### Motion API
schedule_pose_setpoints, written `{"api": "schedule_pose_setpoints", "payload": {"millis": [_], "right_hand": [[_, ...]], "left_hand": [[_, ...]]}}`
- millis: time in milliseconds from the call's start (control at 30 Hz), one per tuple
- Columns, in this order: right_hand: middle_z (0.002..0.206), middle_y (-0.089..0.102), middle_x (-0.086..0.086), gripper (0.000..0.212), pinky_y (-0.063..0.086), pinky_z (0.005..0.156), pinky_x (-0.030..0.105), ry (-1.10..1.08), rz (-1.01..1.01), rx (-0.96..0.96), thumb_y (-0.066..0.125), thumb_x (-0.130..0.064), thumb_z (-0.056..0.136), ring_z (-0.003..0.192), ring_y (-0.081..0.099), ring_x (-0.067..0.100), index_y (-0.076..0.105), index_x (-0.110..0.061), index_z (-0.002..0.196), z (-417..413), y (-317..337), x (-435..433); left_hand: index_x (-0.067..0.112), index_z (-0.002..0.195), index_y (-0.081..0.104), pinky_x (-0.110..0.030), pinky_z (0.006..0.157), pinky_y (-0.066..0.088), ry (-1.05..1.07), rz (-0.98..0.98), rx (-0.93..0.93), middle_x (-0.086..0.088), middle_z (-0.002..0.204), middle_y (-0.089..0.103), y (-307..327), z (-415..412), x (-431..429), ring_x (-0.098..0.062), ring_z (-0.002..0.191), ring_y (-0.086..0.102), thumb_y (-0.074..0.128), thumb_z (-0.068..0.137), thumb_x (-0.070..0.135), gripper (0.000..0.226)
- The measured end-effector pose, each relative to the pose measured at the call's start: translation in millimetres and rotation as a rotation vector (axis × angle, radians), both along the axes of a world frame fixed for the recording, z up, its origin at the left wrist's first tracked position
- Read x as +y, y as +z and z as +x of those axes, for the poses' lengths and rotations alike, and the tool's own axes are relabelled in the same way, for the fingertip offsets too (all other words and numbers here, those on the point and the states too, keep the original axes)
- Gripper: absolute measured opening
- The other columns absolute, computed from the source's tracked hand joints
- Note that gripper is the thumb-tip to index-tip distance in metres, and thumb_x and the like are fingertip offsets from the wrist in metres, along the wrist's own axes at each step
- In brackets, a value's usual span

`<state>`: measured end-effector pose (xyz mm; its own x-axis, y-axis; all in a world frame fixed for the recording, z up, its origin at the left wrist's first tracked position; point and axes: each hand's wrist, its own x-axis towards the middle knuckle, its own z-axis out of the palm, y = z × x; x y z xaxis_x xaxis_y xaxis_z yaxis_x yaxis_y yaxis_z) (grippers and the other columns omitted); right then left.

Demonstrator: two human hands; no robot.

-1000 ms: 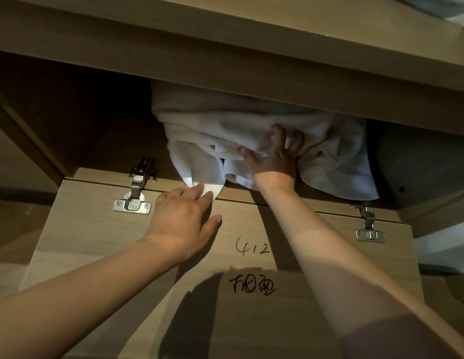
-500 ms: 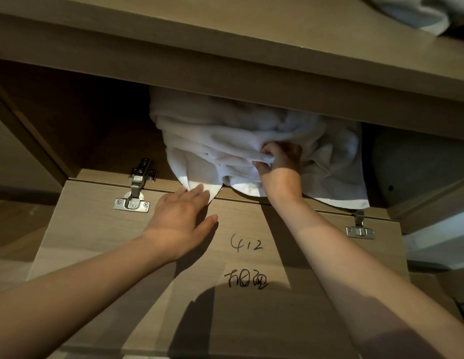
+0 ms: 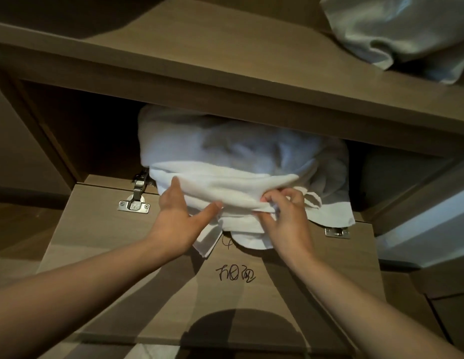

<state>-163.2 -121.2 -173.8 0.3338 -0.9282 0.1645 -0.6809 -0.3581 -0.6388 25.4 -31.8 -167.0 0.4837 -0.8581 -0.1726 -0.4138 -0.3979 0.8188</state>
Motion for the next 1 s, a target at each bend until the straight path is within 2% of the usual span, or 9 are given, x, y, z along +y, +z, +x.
{"api": "schedule_pose_setpoints", "payload": {"millis": [100,233,400,533,633,733,833,900,1000], "right_hand": [[0.122,0.038,0.004,0.022,0.04,0.095,0.022,-0.016,0.019,-0.014,0.073,-0.01,0.083,0.103,0.05,0.017,0.065,-0.023,0.099,2,2,16],[0.12,0.035,-0.004,0.024,0.038,0.092,0.007,0.034,0.04,-0.058,0.07,-0.015,0.087,0.1,0.046,0.006,0.059,-0.036,0.094,6,-6,47],[0.115,0.046,-0.012,0.017,0.056,0.081,0.036,0.109,0.079,-0.063,0.074,-0.029,0.084,0.089,0.052,0.0,0.066,-0.032,0.099,-8,-2,55],[0.095,0.065,-0.012,0.038,0.053,0.072,0.036,0.021,-0.223,0.109,0.065,-0.06,0.079,0.079,0.061,0.011,0.071,-0.025,0.094,-31,30,22],[0.117,0.058,-0.004,0.051,0.049,0.088,0.036,0.057,-0.33,0.149,0.058,-0.064,0.079,0.111,0.053,0.02,0.065,-0.024,0.11,-37,45,-5],[0.155,0.026,0.002,0.098,0.024,0.115,0.047,0.141,-0.136,0.332,0.056,-0.08,0.067,0.144,0.018,0.027,0.027,-0.036,0.149,-28,51,-36],[0.159,0.02,0.009,0.125,0.007,0.119,0.057,0.174,-0.033,0.527,0.051,-0.092,0.056,0.147,0.009,0.032,-0.012,-0.043,0.151,-18,46,-58],[0.156,0.033,0.009,0.128,0.003,0.119,0.057,0.187,-0.036,0.57,0.047,-0.096,0.055,0.147,0.019,0.029,-0.011,-0.038,0.153,-16,40,-66],[0.141,0.053,0.007,0.132,0.011,0.118,0.051,0.187,-0.121,0.623,0.035,-0.101,0.049,0.135,0.044,0.026,0.011,-0.028,0.156,-12,38,-72]], "left_hand": [[0.02,0.129,0.038,-0.045,0.099,0.045,0.031,-0.051,0.085,-0.009,0.135,0.046,3,1,0,-0.028,0.116,0.051,0.066,0.077,0.06,0.072],[0.022,0.112,0.046,-0.048,0.094,0.05,0.087,-0.074,0.184,-0.008,0.125,0.053,7,1,2,-0.026,0.109,0.055,0.065,0.063,0.07,0.072],[0.02,0.117,0.043,-0.046,0.097,0.047,0.132,-0.03,0.164,-0.011,0.128,0.049,2,2,1,-0.03,0.113,0.052,0.072,0.066,0.068,0.076],[0.011,0.138,0.03,-0.053,0.099,0.044,0.108,0.023,0.136,-0.015,0.14,0.041,1,7,-4,-0.036,0.12,0.049,0.068,0.069,0.069,0.097],[0.01,0.143,0.025,-0.054,0.1,0.044,0.088,0.025,0.148,-0.015,0.144,0.038,-1,8,-5,-0.036,0.124,0.047,0.068,0.068,0.07,0.104],[0.011,0.143,0.025,-0.054,0.1,0.045,0.082,0.009,0.185,-0.014,0.144,0.039,-2,8,-4,-0.036,0.125,0.047,0.069,0.066,0.072,0.108],[0.012,0.145,0.025,-0.054,0.105,0.04,0.095,0.021,0.193,-0.013,0.146,0.038,-4,10,-5,-0.035,0.129,0.043,0.065,0.062,0.077,0.112],[0.017,0.15,0.017,-0.052,0.11,0.034,0.093,0.065,0.205,-0.011,0.153,0.028,-7,10,-6,-0.034,0.136,0.035,0.061,0.068,0.078,0.111],[0.026,0.154,0.0,-0.049,0.115,0.026,0.086,0.122,0.212,-0.008,0.161,0.01,-11,7,-7,-0.032,0.144,0.02,0.056,0.068,0.08,0.116]]}}
